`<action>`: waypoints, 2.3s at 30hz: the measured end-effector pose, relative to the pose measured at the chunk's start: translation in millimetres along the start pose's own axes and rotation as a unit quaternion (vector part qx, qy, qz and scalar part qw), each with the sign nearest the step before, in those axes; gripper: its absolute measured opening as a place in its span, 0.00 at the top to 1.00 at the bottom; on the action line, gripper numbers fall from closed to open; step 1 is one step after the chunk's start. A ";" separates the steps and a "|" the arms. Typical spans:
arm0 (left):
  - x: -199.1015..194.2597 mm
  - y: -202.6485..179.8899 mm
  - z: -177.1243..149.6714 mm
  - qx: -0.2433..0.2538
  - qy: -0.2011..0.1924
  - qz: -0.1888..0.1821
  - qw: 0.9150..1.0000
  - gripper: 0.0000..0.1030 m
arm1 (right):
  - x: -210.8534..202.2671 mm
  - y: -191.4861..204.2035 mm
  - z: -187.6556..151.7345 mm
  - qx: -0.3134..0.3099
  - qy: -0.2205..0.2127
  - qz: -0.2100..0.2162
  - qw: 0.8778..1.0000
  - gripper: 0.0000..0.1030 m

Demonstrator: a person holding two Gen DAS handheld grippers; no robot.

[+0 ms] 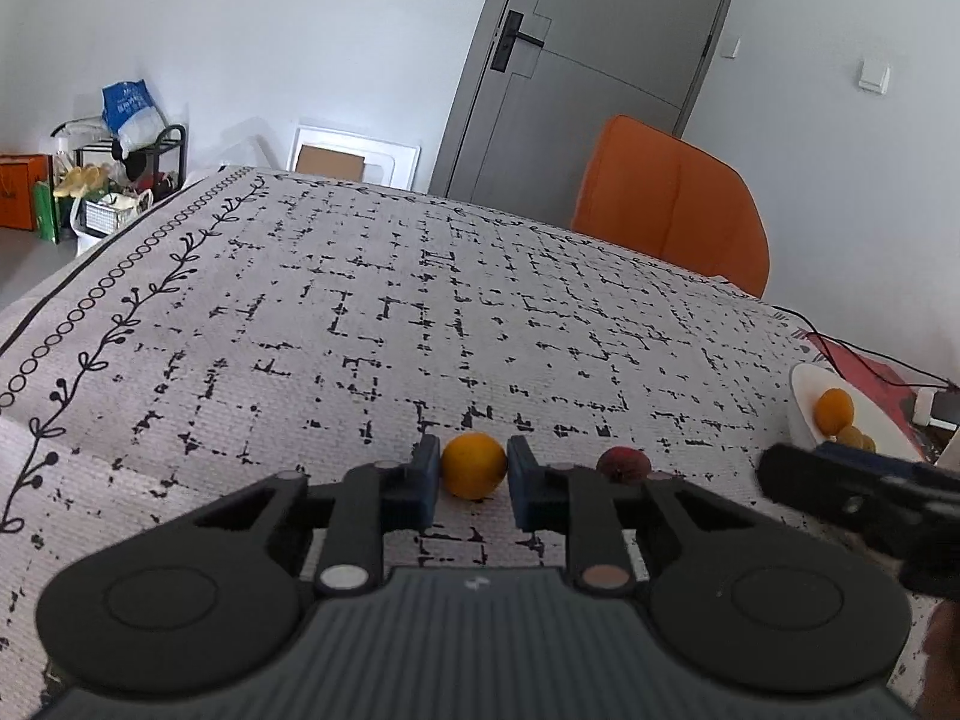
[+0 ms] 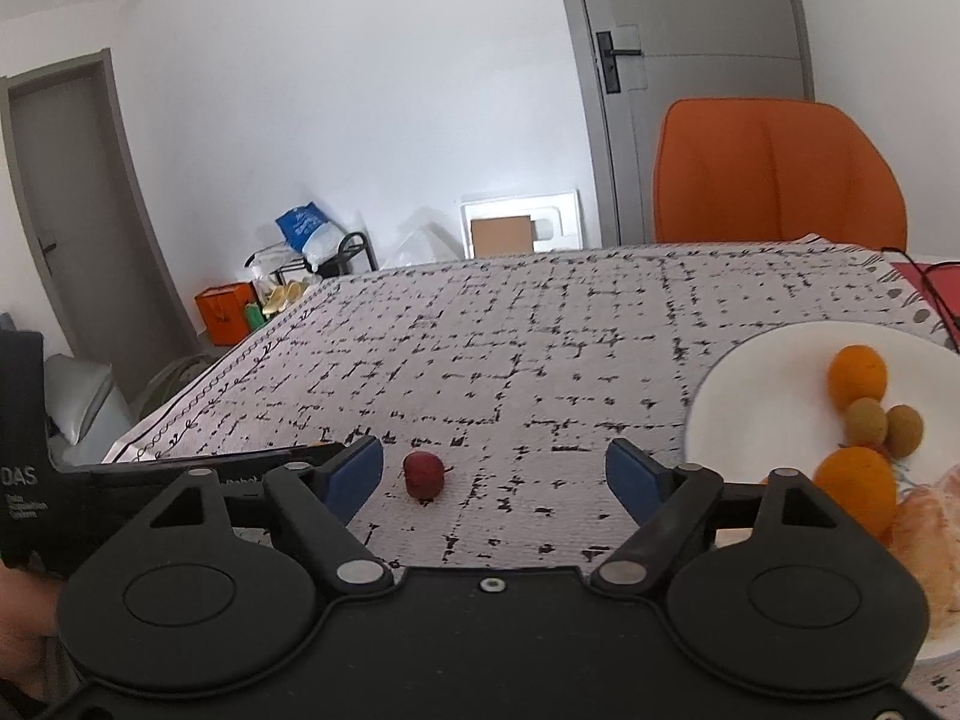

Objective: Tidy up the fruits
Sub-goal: 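Grasp the small orange with the left tool while the right tool grasps the red lychee, then lower both fruits into the white bowl and open both tools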

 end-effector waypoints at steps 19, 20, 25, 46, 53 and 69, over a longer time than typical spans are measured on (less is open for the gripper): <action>-24.6 22.6 5.2 -0.020 -0.025 0.015 0.999 0.78 | 51.8 27.6 3.4 -0.007 0.056 0.014 0.998 0.60; -23.9 22.5 5.6 -0.020 -0.024 0.016 0.999 0.78 | 54.4 28.9 3.2 -0.008 0.059 0.015 0.998 0.69; -24.9 16.2 5.3 -0.013 -0.022 0.017 1.000 0.78 | 50.9 28.7 1.9 -0.010 0.054 0.016 0.998 0.79; -24.7 -65.4 1.8 0.052 -0.031 -0.019 0.998 0.78 | -28.9 -38.5 -1.9 0.049 -0.025 -0.021 0.998 0.79; -25.7 -97.0 2.0 0.075 -0.036 -0.033 0.996 0.78 | -47.0 -64.2 -7.2 0.071 -0.044 -0.035 0.996 0.79; -18.0 -155.5 4.9 0.123 -0.033 -0.053 0.990 0.78 | -75.9 -131.2 -20.9 0.129 -0.073 -0.073 0.986 0.79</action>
Point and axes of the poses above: each gripper's, at about its wrist camera, not at the fingertips, and x roughly the way its jaws point, y to its left, z to its top, the point moved 2 cm from there along x, roughly the way its jaws point, and after that the axes turned 8 degrees about y, right-handed, at the moved point
